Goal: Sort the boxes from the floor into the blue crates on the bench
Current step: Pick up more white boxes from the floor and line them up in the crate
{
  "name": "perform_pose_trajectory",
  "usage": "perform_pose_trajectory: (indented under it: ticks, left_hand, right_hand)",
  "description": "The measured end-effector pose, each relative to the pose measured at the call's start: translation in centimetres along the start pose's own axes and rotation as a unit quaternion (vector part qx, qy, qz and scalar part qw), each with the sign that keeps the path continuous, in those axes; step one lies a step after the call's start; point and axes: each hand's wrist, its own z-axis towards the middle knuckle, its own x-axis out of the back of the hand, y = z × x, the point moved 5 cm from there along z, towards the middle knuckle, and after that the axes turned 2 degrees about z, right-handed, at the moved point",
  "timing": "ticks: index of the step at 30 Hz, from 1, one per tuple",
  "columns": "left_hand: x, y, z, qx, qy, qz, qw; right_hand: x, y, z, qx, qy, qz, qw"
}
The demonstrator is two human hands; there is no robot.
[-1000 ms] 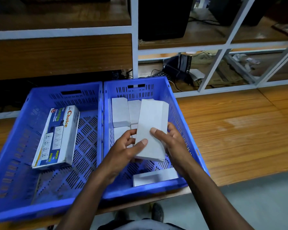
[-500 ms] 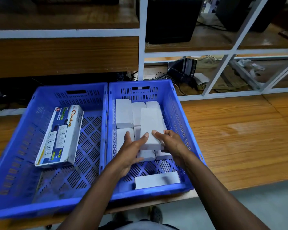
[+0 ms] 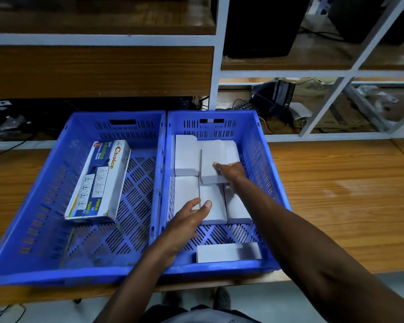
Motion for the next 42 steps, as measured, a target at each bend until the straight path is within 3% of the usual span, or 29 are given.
perform_pose_trajectory:
  ticks: [10, 17, 37, 42]
  left_hand:
    - [-0.3, 0.2, -0.4, 0.002, -0.012, -0.002, 1.0]
    - [-0.9, 1.0, 0.4, -0.006, -0.023, 0.0, 1.0]
    - [-1.0, 0.5, 1.0, -0.002, -0.024, 0.028, 0.999]
    - [-0.8, 0.4, 1.4, -0.014, -0.003, 0.106, 0.994]
  right_hand:
    - [0.5, -1.8, -2.9, 0.088, 0.069, -0.04, 0.993]
    - [1.0, 0.5, -3.3, 0.125, 0.051, -0.064, 0.989]
    - [0.3, -0.7, -3.0, 0.13, 0.09, -0.045, 0.986]
    - [0.3, -0.9, -3.4, 0.12, 0.094, -0.045, 0.987]
